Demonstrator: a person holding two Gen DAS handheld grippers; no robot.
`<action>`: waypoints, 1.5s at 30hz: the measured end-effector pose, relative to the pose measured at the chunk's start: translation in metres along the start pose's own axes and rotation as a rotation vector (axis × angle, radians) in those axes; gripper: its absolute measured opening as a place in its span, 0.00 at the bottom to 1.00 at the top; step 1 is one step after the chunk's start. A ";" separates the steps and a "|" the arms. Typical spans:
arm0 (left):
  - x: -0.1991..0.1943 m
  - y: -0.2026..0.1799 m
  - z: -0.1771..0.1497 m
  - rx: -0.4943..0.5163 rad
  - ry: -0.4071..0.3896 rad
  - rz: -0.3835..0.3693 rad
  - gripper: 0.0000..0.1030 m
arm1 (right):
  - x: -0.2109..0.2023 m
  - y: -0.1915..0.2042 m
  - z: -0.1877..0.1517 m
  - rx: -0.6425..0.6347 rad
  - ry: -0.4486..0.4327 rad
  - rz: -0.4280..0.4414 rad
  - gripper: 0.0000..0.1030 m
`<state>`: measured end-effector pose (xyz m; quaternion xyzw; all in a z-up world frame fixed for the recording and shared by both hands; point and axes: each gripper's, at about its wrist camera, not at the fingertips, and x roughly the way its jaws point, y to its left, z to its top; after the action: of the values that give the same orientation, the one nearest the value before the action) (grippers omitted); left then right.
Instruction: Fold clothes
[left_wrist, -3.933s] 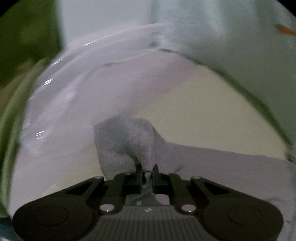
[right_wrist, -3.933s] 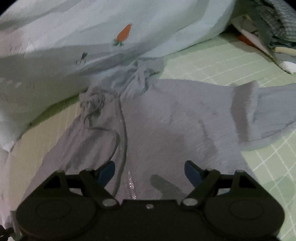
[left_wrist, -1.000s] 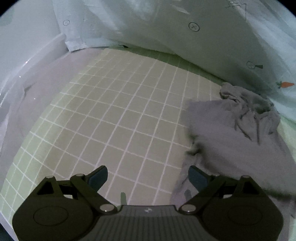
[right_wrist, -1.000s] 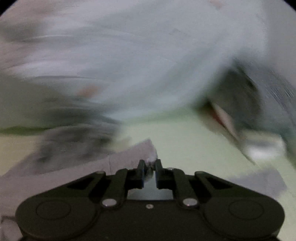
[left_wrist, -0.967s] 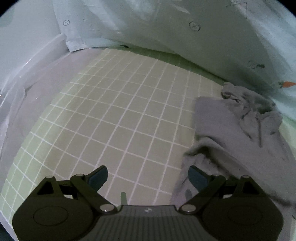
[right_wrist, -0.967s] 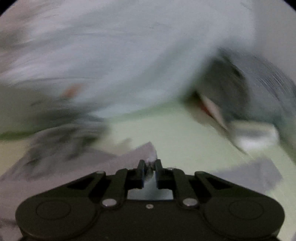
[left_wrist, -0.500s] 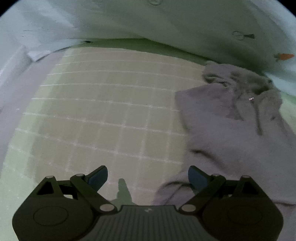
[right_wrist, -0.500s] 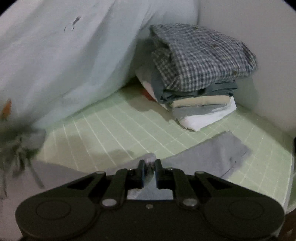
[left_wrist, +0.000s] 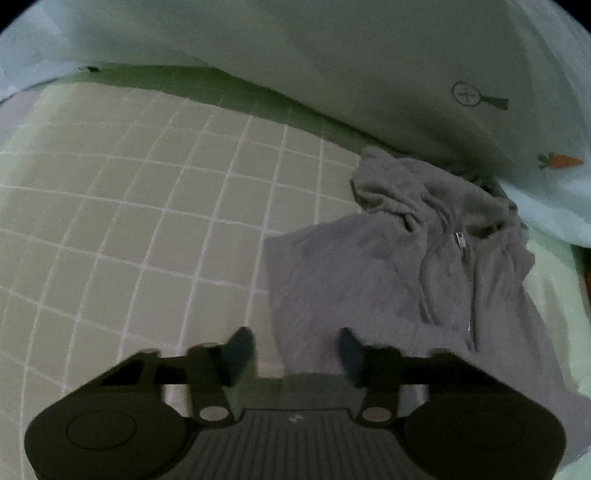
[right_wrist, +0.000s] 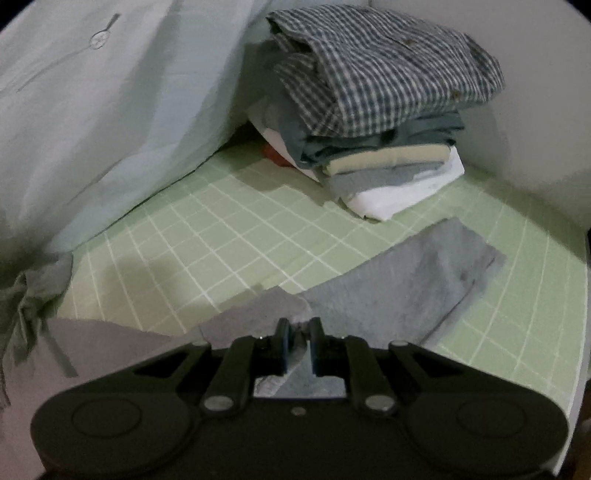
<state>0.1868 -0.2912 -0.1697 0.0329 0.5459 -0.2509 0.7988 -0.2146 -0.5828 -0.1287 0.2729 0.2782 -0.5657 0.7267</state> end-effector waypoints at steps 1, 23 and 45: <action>0.003 -0.002 0.004 0.002 0.000 -0.013 0.03 | -0.002 -0.001 0.002 0.016 -0.006 0.004 0.11; -0.055 0.023 -0.035 -0.041 -0.105 0.097 0.57 | -0.049 0.119 -0.021 -0.332 -0.112 0.225 0.11; -0.113 -0.028 -0.121 0.065 -0.105 0.087 0.75 | -0.092 0.016 -0.088 -0.284 -0.036 0.315 1.00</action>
<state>0.0397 -0.2349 -0.1118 0.0692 0.4929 -0.2348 0.8350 -0.2261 -0.4548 -0.1231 0.1978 0.2961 -0.4052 0.8420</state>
